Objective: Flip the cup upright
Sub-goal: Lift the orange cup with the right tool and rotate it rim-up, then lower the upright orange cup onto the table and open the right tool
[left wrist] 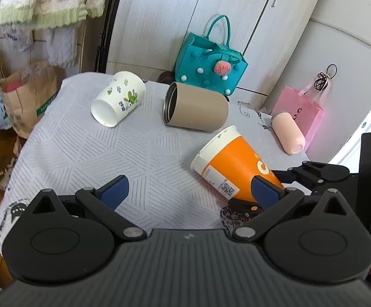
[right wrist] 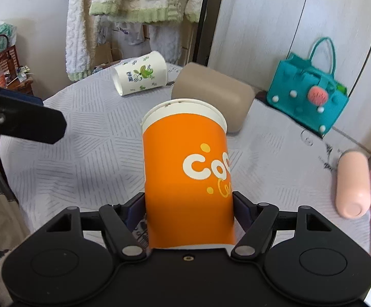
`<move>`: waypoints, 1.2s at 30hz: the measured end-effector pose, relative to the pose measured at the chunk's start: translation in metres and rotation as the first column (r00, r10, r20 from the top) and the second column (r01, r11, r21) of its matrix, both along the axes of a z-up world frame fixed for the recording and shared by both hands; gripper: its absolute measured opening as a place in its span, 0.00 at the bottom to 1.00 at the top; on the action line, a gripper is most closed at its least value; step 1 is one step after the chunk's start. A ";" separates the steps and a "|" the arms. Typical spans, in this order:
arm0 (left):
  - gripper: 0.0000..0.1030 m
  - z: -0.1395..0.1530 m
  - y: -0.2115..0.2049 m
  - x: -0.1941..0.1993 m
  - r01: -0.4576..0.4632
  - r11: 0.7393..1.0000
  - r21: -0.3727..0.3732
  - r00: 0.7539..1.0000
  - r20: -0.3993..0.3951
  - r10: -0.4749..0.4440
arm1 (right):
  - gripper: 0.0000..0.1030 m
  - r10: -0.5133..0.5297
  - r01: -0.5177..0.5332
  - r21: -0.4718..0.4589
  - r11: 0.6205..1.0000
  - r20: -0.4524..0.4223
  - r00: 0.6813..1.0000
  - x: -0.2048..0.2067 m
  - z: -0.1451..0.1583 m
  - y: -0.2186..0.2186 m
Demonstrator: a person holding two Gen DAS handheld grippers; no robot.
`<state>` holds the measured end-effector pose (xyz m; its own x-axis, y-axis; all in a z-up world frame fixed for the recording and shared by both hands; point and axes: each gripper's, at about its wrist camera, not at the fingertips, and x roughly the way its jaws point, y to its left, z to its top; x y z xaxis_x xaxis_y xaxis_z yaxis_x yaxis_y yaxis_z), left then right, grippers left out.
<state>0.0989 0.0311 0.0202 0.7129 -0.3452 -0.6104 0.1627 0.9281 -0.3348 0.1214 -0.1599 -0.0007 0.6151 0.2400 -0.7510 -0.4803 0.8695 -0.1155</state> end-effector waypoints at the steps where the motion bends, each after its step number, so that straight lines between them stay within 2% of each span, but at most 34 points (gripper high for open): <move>1: 1.00 -0.002 -0.001 0.001 0.001 1.000 -0.005 1.000 -0.006 -0.001 | 0.74 -0.004 0.004 0.007 1.000 -0.017 1.000 0.001 0.000 0.000; 4: 1.00 -0.008 -0.007 0.007 0.019 0.999 -0.029 0.999 -0.033 -0.020 | 0.76 -0.008 0.010 0.035 0.999 -0.050 0.999 0.000 0.002 -0.006; 6: 1.00 -0.013 -0.013 0.013 0.042 0.997 -0.060 0.997 -0.060 -0.046 | 0.86 -0.017 0.020 0.049 0.999 -0.055 0.998 -0.001 0.005 -0.012; 8: 1.00 -0.020 -0.018 0.021 0.066 0.991 -0.115 0.992 -0.099 -0.077 | 0.86 -0.002 0.008 0.083 0.997 -0.074 0.997 -0.002 0.010 -0.019; 12: 1.00 -0.041 -0.030 0.041 0.071 0.958 -0.278 0.969 -0.207 -0.132 | 0.86 0.039 -0.021 0.146 0.989 -0.122 0.992 -0.001 0.015 -0.034; 19: 0.99 -0.063 -0.053 0.051 0.057 0.934 -0.353 0.951 -0.265 -0.159 | 0.86 0.095 -0.064 0.207 0.976 -0.145 0.985 0.004 0.013 -0.046; 22: 0.96 -0.067 -0.057 0.050 0.033 0.932 -0.361 0.955 -0.265 -0.136 | 0.86 0.118 -0.076 0.242 0.967 -0.165 0.979 0.007 0.008 -0.046; 24: 0.88 -0.067 -0.057 0.050 0.000 0.930 -0.367 0.959 -0.262 -0.103 | 0.85 0.139 -0.091 0.264 0.960 -0.169 0.976 0.008 0.007 -0.043; 26: 0.79 -0.065 -0.056 0.051 0.008 0.929 -0.371 0.960 -0.256 -0.110 | 0.85 0.168 -0.116 0.286 0.951 -0.164 0.972 0.008 0.007 -0.042; 29: 0.71 -0.062 -0.054 0.051 0.003 0.942 -0.335 0.967 -0.238 -0.087 | 0.85 0.183 -0.134 0.291 0.947 -0.149 0.972 0.007 0.008 -0.040; 32: 0.68 -0.057 -0.050 0.046 -0.004 0.954 -0.301 0.983 -0.178 -0.052 | 0.69 0.163 -0.126 0.269 0.955 -0.121 0.979 0.008 0.006 -0.038; 36: 0.68 -0.052 -0.047 0.039 0.024 0.963 -0.270 0.994 -0.098 -0.052 | 0.69 0.138 -0.115 0.270 0.956 -0.065 0.988 0.002 0.005 -0.036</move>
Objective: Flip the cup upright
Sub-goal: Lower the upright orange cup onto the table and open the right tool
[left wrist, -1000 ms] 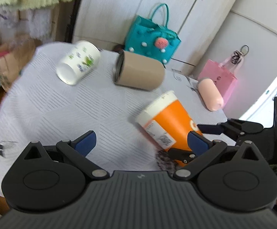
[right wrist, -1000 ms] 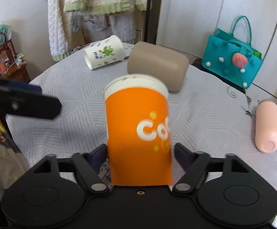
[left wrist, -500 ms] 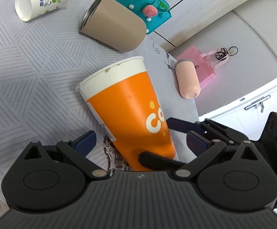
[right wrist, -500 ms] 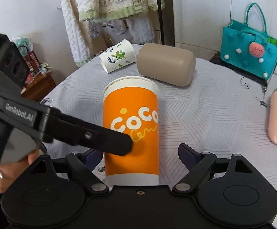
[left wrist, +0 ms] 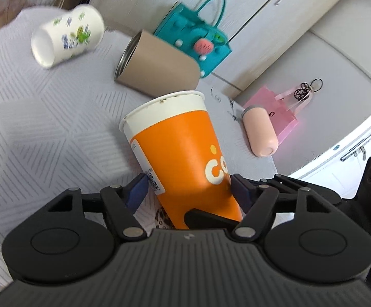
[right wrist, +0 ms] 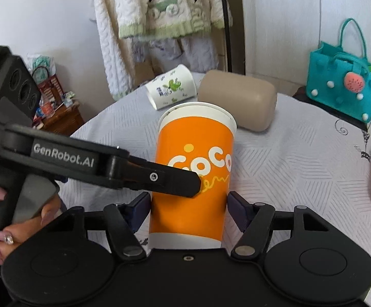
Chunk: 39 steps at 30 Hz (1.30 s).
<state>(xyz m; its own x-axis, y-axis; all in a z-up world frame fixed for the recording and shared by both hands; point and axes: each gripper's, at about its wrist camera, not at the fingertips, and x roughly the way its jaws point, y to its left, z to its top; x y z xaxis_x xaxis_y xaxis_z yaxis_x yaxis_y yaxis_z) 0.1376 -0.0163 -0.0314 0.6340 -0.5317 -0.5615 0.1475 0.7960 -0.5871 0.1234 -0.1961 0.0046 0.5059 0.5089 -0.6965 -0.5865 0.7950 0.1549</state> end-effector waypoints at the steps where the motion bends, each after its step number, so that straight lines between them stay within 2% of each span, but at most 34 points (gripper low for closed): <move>1: 0.68 0.003 -0.001 -0.002 0.003 1.000 0.017 1.000 0.026 -0.003 | 0.69 -0.005 0.005 0.013 1.000 0.013 1.000 -0.002 0.000 0.000; 5: 0.67 0.016 -0.001 -0.013 0.014 0.996 0.086 0.989 0.144 -0.026 | 0.69 -0.012 0.009 0.029 1.000 0.100 0.995 -0.011 0.003 0.001; 8: 0.66 0.025 -0.004 -0.020 0.006 0.990 0.144 0.969 0.242 -0.041 | 0.69 -0.014 0.008 0.030 1.000 0.187 0.982 -0.018 0.005 0.004; 12: 0.66 0.027 -0.010 -0.028 -0.021 0.972 0.233 0.942 0.331 -0.059 | 0.69 -0.017 0.025 -0.019 1.000 0.318 0.948 -0.028 -0.001 0.018; 17: 0.63 0.025 -0.010 -0.031 -0.035 0.958 0.284 0.912 0.400 -0.086 | 0.69 -0.026 0.056 -0.055 0.997 0.439 0.898 -0.034 -0.014 0.030; 19: 0.63 0.024 -0.010 -0.031 -0.026 0.959 0.283 0.910 0.404 -0.094 | 0.69 -0.052 0.089 -0.062 0.994 0.439 0.897 -0.030 -0.020 0.034; 23: 0.63 0.024 -0.013 -0.031 -0.031 0.950 0.311 0.894 0.433 -0.112 | 0.68 -0.111 0.119 0.003 0.993 0.396 0.912 -0.015 -0.025 0.034; 27: 0.63 0.026 -0.011 -0.032 -0.040 0.948 0.316 0.882 0.456 -0.115 | 0.68 -0.109 0.116 0.009 0.993 0.411 0.905 -0.012 -0.024 0.037; 39: 0.63 0.015 -0.002 -0.019 -0.027 0.957 0.288 0.907 0.409 -0.098 | 0.68 -0.102 0.115 -0.009 0.993 0.391 0.915 0.000 -0.029 0.047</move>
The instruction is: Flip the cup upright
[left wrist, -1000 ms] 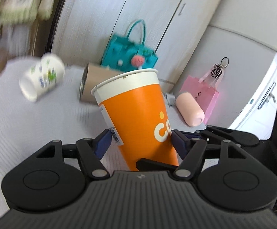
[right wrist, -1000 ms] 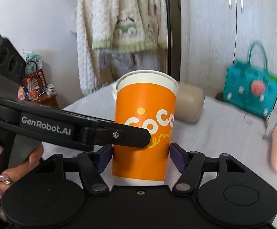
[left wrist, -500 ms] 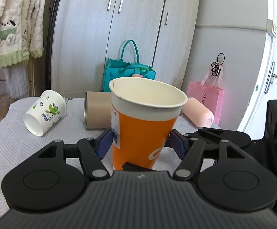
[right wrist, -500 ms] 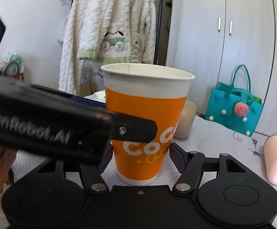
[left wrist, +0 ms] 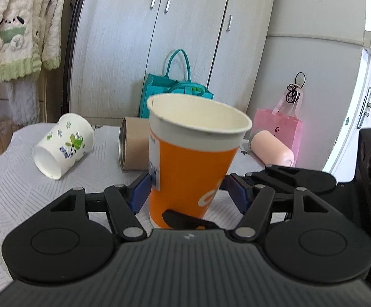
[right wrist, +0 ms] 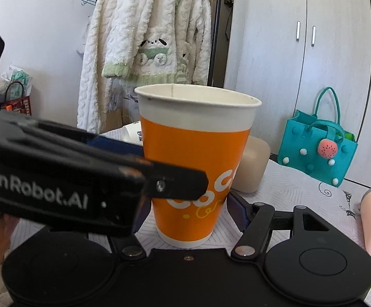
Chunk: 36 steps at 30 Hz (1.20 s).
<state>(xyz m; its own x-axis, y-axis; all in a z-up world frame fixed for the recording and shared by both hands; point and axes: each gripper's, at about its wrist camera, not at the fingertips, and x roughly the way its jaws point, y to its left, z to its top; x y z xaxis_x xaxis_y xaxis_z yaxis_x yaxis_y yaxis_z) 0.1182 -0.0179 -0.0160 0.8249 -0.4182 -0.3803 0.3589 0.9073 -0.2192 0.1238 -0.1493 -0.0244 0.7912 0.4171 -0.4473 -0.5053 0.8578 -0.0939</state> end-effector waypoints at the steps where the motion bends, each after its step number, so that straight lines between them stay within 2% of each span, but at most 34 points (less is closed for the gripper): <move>1: 0.63 -0.001 0.000 0.000 -0.001 1.000 -0.001 1.000 -0.001 0.001 | 0.68 -0.001 0.001 0.001 1.000 -0.004 1.000 0.000 0.001 0.000; 6: 0.63 -0.003 0.001 -0.003 0.003 1.000 -0.019 1.000 -0.002 -0.003 | 0.68 -0.003 0.003 -0.001 1.000 -0.006 1.000 -0.001 0.000 -0.001; 9: 0.63 -0.003 0.003 0.000 0.020 0.999 -0.037 0.999 -0.028 -0.022 | 0.69 -0.012 0.012 -0.004 1.000 -0.004 1.000 -0.001 0.002 -0.001; 14: 0.63 -0.003 0.003 -0.005 0.014 1.000 -0.019 0.999 -0.035 -0.015 | 0.69 -0.006 0.006 -0.024 1.000 0.009 1.000 -0.004 0.003 0.003; 18: 0.63 0.000 0.008 -0.010 -0.007 1.000 -0.013 1.000 -0.013 0.007 | 0.75 -0.008 0.008 -0.023 1.000 0.027 1.000 -0.009 0.007 0.004; 22: 0.64 0.003 0.014 -0.014 -0.003 0.999 -0.032 1.000 -0.019 0.003 | 0.76 -0.024 0.024 -0.005 1.000 0.030 0.999 -0.013 0.012 0.001; 25: 0.65 0.006 0.016 -0.021 -0.008 1.000 -0.026 1.000 -0.009 0.008 | 0.77 -0.036 0.036 0.007 0.999 0.033 0.999 -0.018 0.014 -0.004; 36: 0.67 0.020 0.027 -0.044 -0.085 0.996 0.027 0.995 -0.050 0.087 | 0.77 -0.122 0.120 0.048 0.992 0.049 0.991 -0.054 0.027 -0.022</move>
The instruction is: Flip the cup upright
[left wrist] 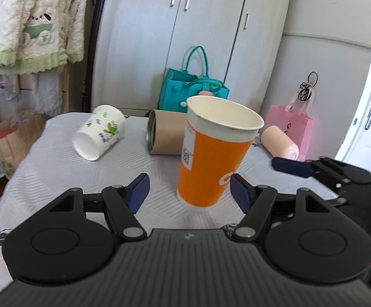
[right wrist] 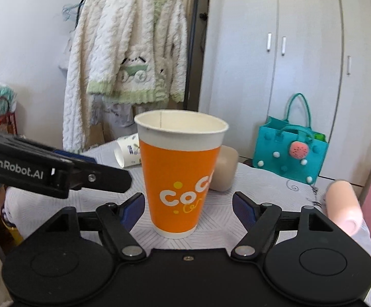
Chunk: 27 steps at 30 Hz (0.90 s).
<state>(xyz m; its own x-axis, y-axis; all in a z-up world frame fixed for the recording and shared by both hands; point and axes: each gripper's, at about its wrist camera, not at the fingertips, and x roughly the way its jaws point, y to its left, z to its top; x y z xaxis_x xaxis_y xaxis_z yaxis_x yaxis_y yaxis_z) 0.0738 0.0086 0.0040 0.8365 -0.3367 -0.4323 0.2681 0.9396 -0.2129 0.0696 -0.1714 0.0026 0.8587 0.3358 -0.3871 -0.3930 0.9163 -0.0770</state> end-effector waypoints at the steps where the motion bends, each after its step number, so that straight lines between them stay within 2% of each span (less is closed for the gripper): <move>1: 0.67 0.002 0.001 -0.003 -0.005 1.000 0.003 1.000 -0.002 0.005 | 0.77 -0.007 0.007 0.012 1.000 0.001 1.000 -0.004 0.003 -0.002; 4: 0.70 0.007 0.005 -0.015 -0.020 1.000 0.014 1.000 -0.001 0.020 | 0.77 -0.034 0.034 0.038 0.999 0.011 0.999 -0.017 0.010 -0.009; 9: 0.78 0.015 0.008 -0.039 -0.042 0.998 0.050 0.999 0.012 0.041 | 0.84 -0.068 0.064 0.074 0.995 0.043 0.997 -0.046 0.024 -0.018; 11: 0.84 0.018 0.007 -0.048 -0.040 0.997 0.063 0.999 0.011 0.040 | 0.86 -0.084 0.079 0.080 0.994 0.060 0.995 -0.059 0.028 -0.018; 14: 0.86 0.022 0.008 -0.062 -0.055 0.995 0.088 0.998 0.013 0.054 | 0.87 -0.103 0.098 0.067 0.993 0.064 0.993 -0.073 0.034 -0.018; 18: 0.92 0.028 0.009 -0.080 -0.060 0.994 0.091 0.998 0.027 0.058 | 0.97 -0.136 0.133 0.067 0.989 0.051 0.989 -0.088 0.041 -0.021; 22: 0.97 0.034 0.009 -0.093 -0.057 0.994 0.095 0.998 0.037 0.054 | 0.97 -0.149 0.144 0.101 0.984 0.042 0.988 -0.102 0.041 -0.027; 27: 1.00 0.036 0.007 -0.107 -0.076 0.990 0.120 0.996 0.047 0.071 | 0.98 -0.235 0.230 0.109 0.967 0.032 0.971 -0.117 0.039 -0.027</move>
